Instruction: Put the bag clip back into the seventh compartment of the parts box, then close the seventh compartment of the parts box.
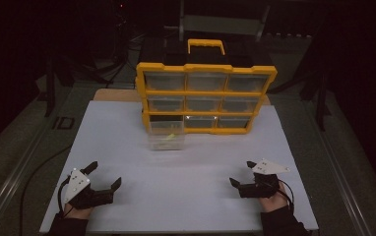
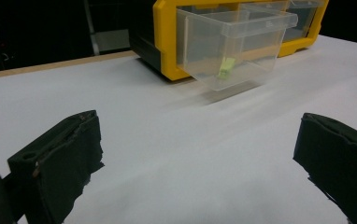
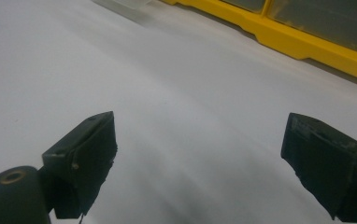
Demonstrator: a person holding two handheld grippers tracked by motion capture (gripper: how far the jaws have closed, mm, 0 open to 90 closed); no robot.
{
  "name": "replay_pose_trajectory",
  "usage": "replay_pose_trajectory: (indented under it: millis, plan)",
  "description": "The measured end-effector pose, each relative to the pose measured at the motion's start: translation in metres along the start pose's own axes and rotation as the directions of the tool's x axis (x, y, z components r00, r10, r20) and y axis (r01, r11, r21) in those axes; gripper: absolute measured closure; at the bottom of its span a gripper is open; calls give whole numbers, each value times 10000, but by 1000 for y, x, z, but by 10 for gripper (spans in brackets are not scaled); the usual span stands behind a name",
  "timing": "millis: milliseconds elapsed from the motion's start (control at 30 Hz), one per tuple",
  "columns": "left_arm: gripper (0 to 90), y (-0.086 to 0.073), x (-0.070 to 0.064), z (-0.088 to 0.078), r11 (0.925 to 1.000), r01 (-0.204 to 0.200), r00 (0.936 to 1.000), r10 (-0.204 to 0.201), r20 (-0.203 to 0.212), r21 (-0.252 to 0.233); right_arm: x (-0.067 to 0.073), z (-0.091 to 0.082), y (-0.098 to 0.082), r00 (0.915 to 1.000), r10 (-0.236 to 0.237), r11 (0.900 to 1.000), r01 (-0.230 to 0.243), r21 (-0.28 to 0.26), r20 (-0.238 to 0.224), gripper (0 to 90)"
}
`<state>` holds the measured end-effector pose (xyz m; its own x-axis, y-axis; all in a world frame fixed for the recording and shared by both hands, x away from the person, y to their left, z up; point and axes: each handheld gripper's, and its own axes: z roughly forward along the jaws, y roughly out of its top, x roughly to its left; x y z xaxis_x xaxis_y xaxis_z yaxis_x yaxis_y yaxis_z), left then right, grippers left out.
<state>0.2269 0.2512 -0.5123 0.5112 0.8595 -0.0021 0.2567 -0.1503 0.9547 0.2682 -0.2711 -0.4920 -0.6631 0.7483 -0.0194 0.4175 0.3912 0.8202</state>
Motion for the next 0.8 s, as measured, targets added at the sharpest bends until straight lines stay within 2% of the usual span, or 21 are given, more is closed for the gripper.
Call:
replay_pose_trajectory:
  millis: [67, 567, 800]
  plan:
    - [10, 0, 0, 0, 10000, -9, 10000, 9, -8, -19, 2, 2, 1, 9996, -200, 9998, 201, -6, 196, 106]
    - [10, 0, 0, 0, 10000, 45, 10000, -45, -24, 20, 5, 0, 1, 9987, -437, 9984, 445, -342, 253, 108]
    - [10, -1, 1, 0, 9999, 134, 9999, -134, 0, -11, 7, 0, 3, 9984, -502, 9982, 510, -312, 263, 108]
